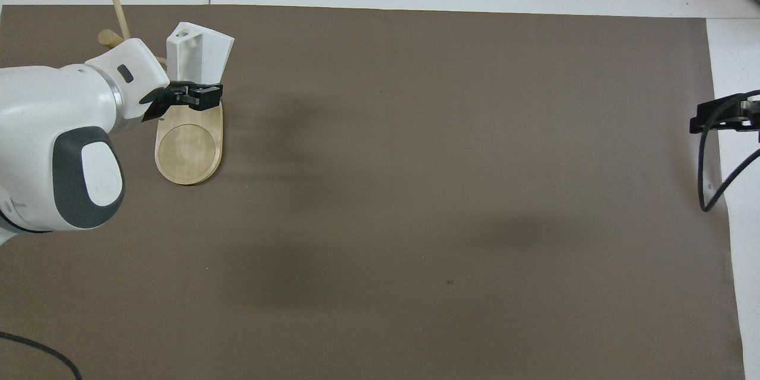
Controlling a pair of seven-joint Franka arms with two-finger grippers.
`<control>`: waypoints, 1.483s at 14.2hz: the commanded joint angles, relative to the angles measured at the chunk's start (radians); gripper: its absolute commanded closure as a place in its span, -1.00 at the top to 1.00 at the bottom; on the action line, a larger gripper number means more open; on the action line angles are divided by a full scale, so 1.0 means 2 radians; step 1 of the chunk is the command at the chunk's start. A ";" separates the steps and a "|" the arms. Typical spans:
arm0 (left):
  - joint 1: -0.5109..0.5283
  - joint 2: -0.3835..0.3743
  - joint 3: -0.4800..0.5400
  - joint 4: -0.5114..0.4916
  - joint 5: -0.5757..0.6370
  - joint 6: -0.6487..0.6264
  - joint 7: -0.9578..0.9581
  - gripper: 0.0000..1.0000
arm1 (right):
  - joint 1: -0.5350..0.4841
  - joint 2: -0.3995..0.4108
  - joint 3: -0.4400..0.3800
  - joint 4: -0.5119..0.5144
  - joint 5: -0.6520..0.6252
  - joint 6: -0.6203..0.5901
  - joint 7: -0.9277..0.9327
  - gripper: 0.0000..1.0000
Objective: Hang cup on rack
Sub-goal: 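Move the cup with the left gripper over the rack while the right gripper retracts, then lower the cup handle onto a rack peg with the left gripper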
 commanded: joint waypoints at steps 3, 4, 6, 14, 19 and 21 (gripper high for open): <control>0.011 -0.002 -0.003 -0.005 0.013 0.011 -0.036 -1.00 | 0.001 -0.022 -0.012 -0.026 0.000 -0.004 -0.003 1.00; 0.011 -0.002 -0.003 -0.005 0.013 0.011 -0.038 -1.00 | 0.001 -0.025 -0.009 -0.026 0.000 -0.003 -0.003 1.00; 0.011 -0.004 -0.003 -0.005 0.013 0.011 -0.040 -1.00 | 0.001 -0.030 -0.007 -0.028 -0.001 -0.005 -0.005 1.00; 0.006 -0.013 -0.003 -0.005 0.013 0.011 -0.078 -1.00 | 0.001 -0.038 -0.008 -0.033 -0.001 -0.002 -0.034 1.00; 0.002 -0.016 -0.003 -0.019 0.013 0.011 -0.126 -1.00 | 0.001 -0.041 -0.006 -0.033 0.000 -0.005 -0.020 1.00; 0.005 -0.016 -0.003 -0.022 0.013 0.011 -0.136 -1.00 | 0.001 -0.041 -0.006 -0.033 -0.001 -0.006 -0.008 1.00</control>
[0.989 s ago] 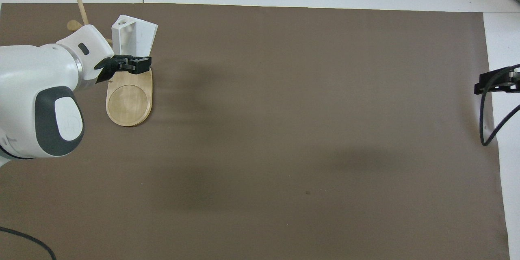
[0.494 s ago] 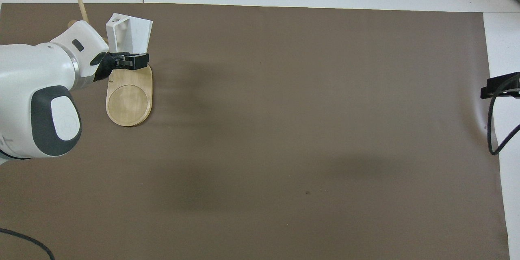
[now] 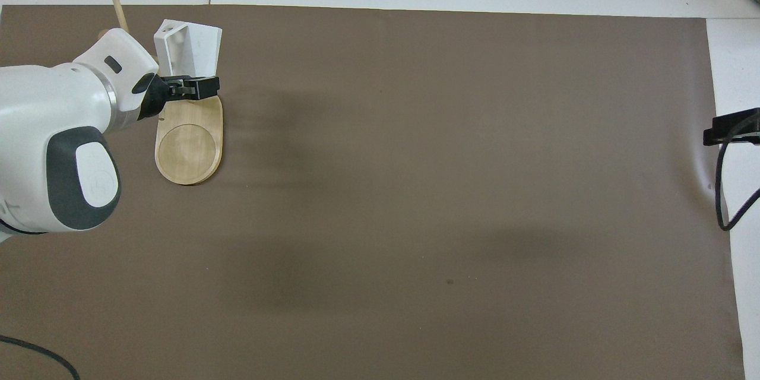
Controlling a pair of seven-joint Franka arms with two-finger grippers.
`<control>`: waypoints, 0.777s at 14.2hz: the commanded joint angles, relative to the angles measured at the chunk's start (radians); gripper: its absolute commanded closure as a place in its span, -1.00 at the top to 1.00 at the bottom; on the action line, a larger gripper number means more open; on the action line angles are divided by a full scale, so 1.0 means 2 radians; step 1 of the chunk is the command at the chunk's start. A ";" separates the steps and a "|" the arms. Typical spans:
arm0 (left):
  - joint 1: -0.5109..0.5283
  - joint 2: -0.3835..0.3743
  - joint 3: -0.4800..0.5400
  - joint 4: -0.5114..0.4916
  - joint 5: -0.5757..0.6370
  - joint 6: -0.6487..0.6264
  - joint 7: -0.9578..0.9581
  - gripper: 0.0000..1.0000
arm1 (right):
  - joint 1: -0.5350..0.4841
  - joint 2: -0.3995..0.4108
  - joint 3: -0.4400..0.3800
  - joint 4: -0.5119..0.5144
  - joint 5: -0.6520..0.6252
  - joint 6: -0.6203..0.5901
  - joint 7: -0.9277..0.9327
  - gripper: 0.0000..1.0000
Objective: Hang cup on rack
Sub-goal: 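Lower the cup handle onto a rack peg with the left gripper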
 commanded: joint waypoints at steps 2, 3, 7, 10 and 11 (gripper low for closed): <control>0.003 -0.012 0.001 -0.017 0.013 0.009 -0.029 -1.00 | -0.001 -0.012 0.002 -0.014 -0.001 -0.002 0.004 1.00; 0.004 -0.011 0.001 -0.017 0.013 0.009 -0.029 -1.00 | -0.001 -0.012 0.002 -0.014 -0.001 -0.002 0.001 1.00; 0.010 -0.006 0.001 -0.017 0.013 0.010 -0.060 -1.00 | -0.001 -0.012 0.002 -0.014 -0.001 0.000 -0.047 1.00; 0.015 -0.005 0.000 -0.017 0.008 0.010 -0.062 -1.00 | -0.001 -0.014 0.002 -0.016 0.000 -0.003 -0.046 1.00; 0.018 -0.004 0.000 -0.018 0.007 0.010 -0.062 -1.00 | -0.001 -0.014 0.002 -0.017 -0.001 -0.003 -0.046 1.00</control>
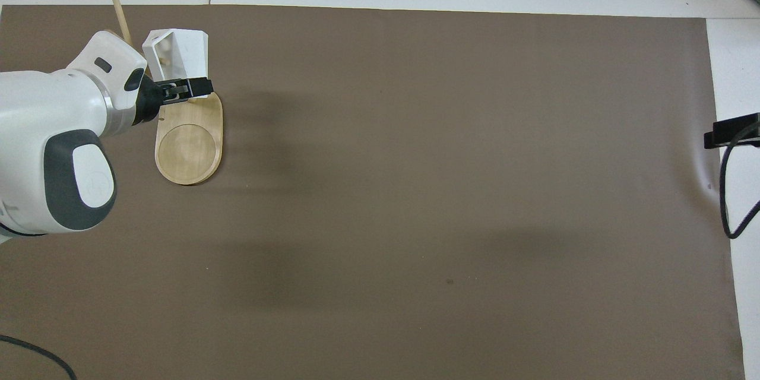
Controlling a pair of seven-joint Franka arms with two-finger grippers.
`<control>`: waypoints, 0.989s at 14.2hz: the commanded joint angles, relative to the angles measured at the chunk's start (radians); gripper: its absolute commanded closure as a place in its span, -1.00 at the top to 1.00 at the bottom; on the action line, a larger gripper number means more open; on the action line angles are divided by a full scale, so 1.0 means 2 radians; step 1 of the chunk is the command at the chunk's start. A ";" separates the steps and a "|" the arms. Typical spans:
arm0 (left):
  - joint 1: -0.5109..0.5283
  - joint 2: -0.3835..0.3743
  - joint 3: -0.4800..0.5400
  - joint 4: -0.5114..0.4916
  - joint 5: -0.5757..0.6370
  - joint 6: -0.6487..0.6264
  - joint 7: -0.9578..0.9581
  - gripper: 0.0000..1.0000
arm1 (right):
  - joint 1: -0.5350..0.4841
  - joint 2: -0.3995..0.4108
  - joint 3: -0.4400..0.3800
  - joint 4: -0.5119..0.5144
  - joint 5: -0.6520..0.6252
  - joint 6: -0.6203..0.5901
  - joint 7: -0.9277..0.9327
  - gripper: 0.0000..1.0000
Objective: Hang cup on rack
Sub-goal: 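Lower the cup handle onto a rack peg with the left gripper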
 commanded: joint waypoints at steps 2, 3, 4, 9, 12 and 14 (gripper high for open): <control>0.011 -0.004 -0.003 -0.010 0.005 0.011 -0.016 -1.00 | -0.001 -0.014 0.002 -0.015 0.000 -0.003 -0.011 1.00; 0.013 -0.004 -0.003 -0.013 0.004 0.011 -0.018 -1.00 | -0.001 -0.013 0.002 -0.015 -0.001 -0.003 -0.011 1.00; 0.017 -0.004 -0.003 -0.015 0.001 0.011 -0.017 -1.00 | -0.001 -0.013 0.002 -0.015 0.000 -0.003 -0.011 1.00; 0.017 -0.006 -0.003 -0.026 -0.038 0.017 -0.017 -1.00 | -0.001 -0.013 0.002 -0.015 -0.001 -0.003 -0.011 1.00; 0.017 -0.007 -0.003 -0.028 -0.057 0.017 -0.018 -1.00 | -0.001 -0.013 0.002 -0.015 0.000 -0.003 -0.011 1.00; 0.017 -0.007 -0.003 -0.029 -0.057 0.017 -0.018 -1.00 | -0.001 -0.013 0.002 -0.015 0.000 -0.003 -0.011 1.00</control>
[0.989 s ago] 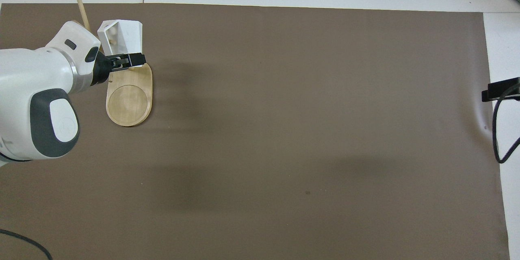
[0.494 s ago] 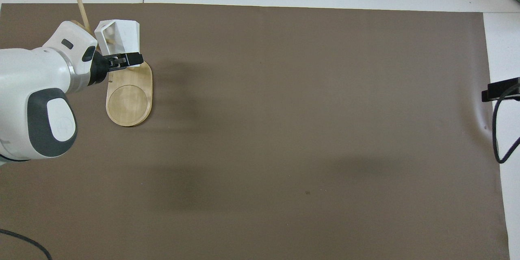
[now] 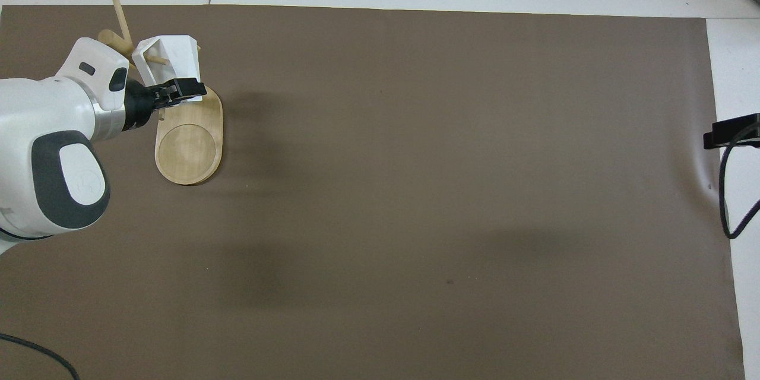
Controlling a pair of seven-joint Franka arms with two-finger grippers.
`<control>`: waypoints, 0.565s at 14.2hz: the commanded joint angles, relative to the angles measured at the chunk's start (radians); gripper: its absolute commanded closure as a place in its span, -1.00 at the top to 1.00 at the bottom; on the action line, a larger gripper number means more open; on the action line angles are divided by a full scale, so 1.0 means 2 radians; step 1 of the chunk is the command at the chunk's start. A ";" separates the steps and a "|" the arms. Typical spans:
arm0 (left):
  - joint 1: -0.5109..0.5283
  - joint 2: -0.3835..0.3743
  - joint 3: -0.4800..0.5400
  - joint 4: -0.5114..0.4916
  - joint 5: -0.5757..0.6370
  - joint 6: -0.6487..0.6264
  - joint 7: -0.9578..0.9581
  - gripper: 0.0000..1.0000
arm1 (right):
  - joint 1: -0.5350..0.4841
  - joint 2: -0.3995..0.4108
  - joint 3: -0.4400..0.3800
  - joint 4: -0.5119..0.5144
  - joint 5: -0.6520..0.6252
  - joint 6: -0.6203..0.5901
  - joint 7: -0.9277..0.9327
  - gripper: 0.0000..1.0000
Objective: Hang cup on rack
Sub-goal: 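Lower the cup handle onto a rack peg with the left gripper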
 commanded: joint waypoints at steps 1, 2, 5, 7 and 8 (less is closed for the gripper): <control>0.001 -0.009 -0.002 -0.013 -0.005 0.011 -0.003 -0.86 | -0.001 -0.013 0.002 -0.014 -0.001 -0.003 -0.011 1.00; -0.001 -0.009 -0.001 -0.012 -0.005 0.010 -0.003 0.40 | -0.001 -0.013 0.002 -0.014 0.000 -0.003 -0.011 1.00; 0.001 -0.008 -0.001 -0.006 -0.005 0.005 0.003 1.00 | -0.001 -0.013 0.002 -0.014 -0.001 -0.003 -0.011 1.00; 0.002 -0.009 -0.001 0.006 0.000 -0.013 0.001 1.00 | -0.001 -0.013 0.002 -0.014 0.000 -0.003 -0.011 1.00; 0.003 -0.015 -0.001 0.016 0.004 -0.040 0.001 1.00 | -0.001 -0.013 0.002 -0.014 0.000 -0.003 -0.011 1.00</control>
